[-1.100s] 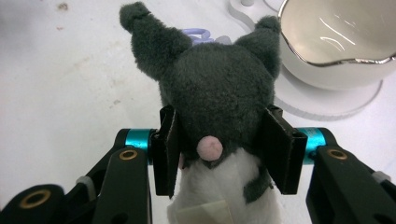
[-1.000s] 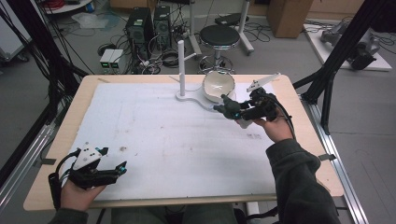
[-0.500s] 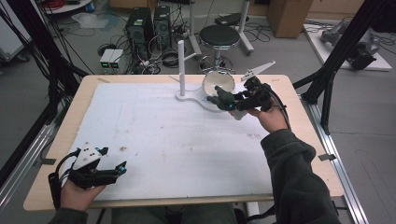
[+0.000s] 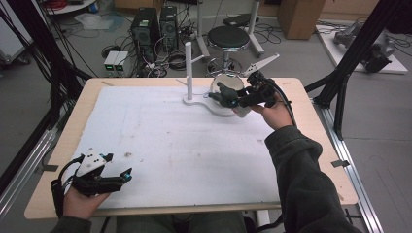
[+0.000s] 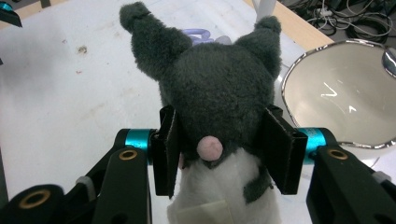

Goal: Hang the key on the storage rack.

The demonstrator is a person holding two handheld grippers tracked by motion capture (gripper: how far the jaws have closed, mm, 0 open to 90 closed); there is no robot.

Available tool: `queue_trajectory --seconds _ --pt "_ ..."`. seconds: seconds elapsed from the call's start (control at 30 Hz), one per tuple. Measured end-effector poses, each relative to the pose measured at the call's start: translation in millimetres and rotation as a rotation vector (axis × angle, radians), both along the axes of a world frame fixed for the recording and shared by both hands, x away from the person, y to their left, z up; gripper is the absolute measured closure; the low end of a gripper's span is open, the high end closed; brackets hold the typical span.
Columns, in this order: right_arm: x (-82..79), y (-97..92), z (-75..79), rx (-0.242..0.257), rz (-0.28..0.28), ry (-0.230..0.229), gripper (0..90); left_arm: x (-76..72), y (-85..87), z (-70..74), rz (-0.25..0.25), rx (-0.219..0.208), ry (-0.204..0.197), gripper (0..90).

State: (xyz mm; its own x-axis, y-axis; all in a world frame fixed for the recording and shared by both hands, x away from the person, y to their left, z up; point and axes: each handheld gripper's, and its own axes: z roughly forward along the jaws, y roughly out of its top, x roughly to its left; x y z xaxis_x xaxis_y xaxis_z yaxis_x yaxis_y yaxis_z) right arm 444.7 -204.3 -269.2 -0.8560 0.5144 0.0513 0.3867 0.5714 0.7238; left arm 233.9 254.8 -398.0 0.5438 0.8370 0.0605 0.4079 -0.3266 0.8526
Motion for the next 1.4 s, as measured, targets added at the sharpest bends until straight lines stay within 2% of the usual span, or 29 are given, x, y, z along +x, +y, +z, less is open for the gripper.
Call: queue_trajectory --seconds 0.87,1.07,1.2,1.4 --pt "35.7 40.7 18.3 -0.009 -0.003 0.001 52.0 0.1 2.4 -0.9 0.008 -0.006 -0.003 19.6" --pt "40.5 48.3 26.2 -0.005 -0.004 -0.024 52.0 0.3 3.3 -0.6 0.009 -0.004 -0.002 19.6" --pt "45.2 53.7 28.7 -0.004 -0.01 -0.018 52.0 0.4 3.8 -0.7 0.01 -0.006 -0.004 19.6" --pt "51.8 64.1 36.1 -0.003 -0.013 -0.036 52.0 0.4 5.0 -0.9 0.015 -0.005 -0.004 19.6"
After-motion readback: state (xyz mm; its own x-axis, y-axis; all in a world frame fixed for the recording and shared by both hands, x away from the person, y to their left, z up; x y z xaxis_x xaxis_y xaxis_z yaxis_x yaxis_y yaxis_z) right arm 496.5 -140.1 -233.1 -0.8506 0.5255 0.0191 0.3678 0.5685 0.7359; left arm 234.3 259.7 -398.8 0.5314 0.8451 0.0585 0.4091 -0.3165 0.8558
